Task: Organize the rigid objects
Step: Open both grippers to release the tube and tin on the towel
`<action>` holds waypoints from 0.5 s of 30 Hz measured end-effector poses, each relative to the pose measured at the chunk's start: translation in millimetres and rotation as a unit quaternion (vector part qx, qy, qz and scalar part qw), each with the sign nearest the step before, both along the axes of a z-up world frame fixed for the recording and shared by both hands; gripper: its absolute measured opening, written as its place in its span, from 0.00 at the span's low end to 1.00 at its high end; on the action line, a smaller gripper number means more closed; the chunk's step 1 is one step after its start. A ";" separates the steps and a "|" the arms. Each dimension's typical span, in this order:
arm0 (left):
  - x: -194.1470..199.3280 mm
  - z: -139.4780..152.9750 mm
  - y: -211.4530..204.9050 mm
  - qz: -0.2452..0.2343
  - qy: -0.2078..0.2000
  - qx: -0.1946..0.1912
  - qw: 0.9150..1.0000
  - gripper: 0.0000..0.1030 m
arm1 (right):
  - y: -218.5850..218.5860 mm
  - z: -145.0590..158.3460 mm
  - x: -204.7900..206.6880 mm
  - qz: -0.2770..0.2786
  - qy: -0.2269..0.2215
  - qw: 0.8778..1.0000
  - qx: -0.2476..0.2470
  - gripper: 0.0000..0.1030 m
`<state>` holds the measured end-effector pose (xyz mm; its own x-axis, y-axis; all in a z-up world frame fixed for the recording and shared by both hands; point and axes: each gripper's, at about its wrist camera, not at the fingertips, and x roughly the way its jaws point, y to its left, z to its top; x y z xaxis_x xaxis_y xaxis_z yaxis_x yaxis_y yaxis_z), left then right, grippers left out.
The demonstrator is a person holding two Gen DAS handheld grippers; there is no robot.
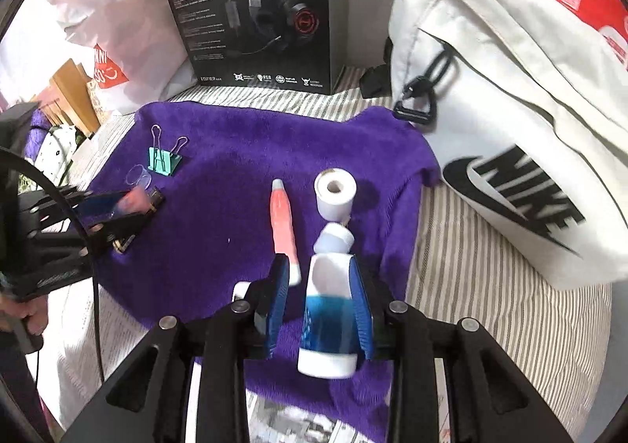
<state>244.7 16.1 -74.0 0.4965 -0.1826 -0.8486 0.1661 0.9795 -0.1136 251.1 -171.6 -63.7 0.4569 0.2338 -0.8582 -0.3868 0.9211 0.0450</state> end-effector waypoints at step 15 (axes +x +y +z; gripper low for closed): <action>43.5 -14.5 -12.9 0.020 0.004 0.009 1.000 0.34 | -10.6 -8.2 -29.3 -0.002 0.013 1.000 0.023 0.31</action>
<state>288.2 3.2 -88.5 0.4960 -0.1477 -0.8556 0.1259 0.9872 -0.0974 221.9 -182.2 -71.8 0.4359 0.2715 -0.8580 -0.3814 0.9193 0.0972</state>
